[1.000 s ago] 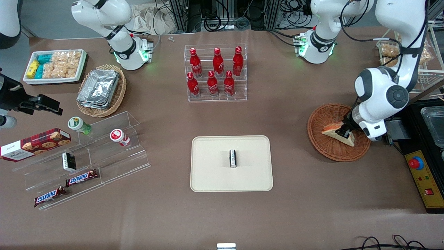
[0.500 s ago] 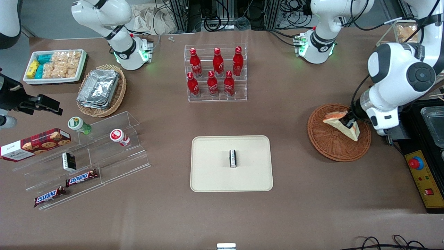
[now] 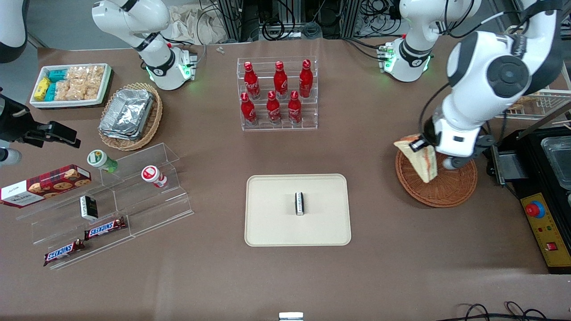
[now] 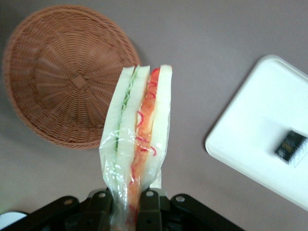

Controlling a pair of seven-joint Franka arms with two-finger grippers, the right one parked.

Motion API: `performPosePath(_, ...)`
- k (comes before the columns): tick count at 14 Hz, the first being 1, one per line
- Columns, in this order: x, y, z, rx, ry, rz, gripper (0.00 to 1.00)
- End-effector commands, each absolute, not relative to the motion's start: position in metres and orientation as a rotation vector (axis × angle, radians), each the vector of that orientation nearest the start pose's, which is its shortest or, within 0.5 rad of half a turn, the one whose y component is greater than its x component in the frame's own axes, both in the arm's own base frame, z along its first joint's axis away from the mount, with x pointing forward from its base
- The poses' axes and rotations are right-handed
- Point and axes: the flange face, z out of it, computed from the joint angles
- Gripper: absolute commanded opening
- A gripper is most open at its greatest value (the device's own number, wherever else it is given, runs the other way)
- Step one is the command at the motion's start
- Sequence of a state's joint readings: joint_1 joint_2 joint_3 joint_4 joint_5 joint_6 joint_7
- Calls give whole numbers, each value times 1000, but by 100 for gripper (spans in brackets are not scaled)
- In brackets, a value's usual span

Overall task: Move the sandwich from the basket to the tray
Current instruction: 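Lift the sandwich out of the basket and carry it toward the cream tray, then lower the sandwich onto the tray beside the black packet and release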

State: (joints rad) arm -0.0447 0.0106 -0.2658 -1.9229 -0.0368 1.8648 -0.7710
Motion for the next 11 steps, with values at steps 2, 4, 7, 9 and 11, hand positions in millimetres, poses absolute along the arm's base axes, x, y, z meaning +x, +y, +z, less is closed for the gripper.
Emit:
performPosePath(2, 546, -244, 461, -3148, -386, 156, 0)
performPosePath(4, 550, -274, 444, -3157, -234, 146, 0)
performPosePath(7, 551, -302, 418, -3160, -125, 86, 0)
performPosePath(9, 557, -310, 398, -3188, -100, 70, 0)
performPosePath(11, 563, -320, 370, -3209, -60, 60, 0)
